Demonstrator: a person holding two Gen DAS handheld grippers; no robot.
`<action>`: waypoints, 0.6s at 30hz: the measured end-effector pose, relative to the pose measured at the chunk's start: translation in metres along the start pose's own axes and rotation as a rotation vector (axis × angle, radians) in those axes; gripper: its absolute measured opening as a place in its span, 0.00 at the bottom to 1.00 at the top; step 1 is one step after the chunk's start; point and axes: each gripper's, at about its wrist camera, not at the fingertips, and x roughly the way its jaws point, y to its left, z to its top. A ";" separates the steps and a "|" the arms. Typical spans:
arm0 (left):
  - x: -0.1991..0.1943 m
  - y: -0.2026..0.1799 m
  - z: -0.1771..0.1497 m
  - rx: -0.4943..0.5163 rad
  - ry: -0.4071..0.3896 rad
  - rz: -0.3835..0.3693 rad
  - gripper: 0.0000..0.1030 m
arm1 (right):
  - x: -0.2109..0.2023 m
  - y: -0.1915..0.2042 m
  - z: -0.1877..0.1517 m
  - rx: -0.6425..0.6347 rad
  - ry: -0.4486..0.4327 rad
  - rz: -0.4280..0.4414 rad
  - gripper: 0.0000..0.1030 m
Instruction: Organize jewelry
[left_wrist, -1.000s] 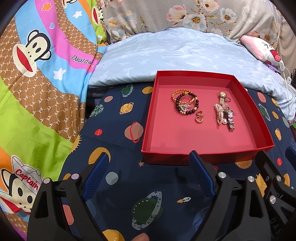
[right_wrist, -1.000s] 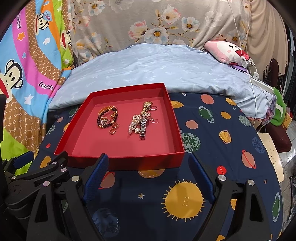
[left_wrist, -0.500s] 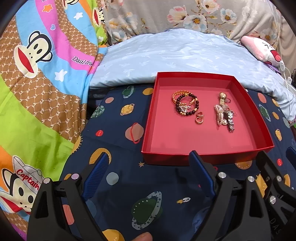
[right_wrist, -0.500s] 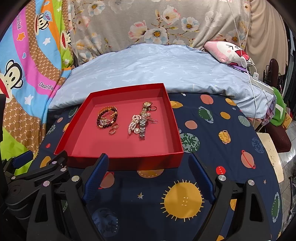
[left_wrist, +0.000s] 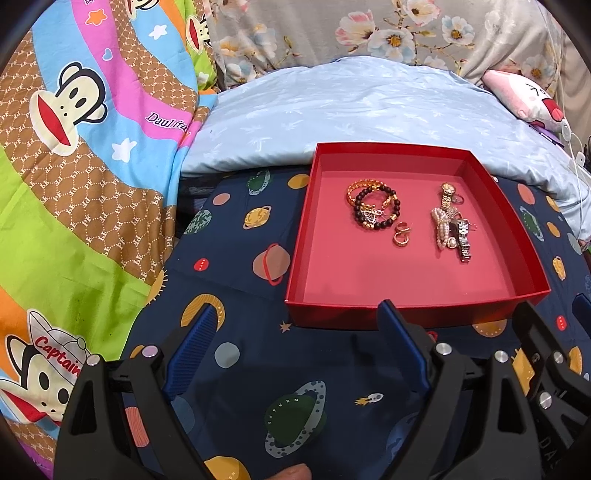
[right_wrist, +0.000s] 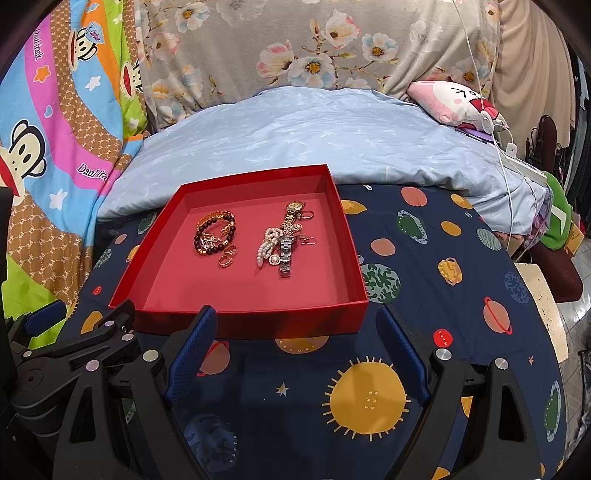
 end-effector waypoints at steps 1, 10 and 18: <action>0.000 -0.001 0.000 0.001 0.000 0.000 0.83 | 0.000 -0.001 0.000 0.000 0.001 0.000 0.84; 0.000 0.000 0.000 0.008 0.003 -0.002 0.83 | 0.000 -0.001 0.000 0.002 0.001 0.000 0.84; 0.001 -0.001 0.001 0.007 0.003 -0.011 0.83 | 0.001 -0.002 -0.001 0.005 0.002 0.001 0.84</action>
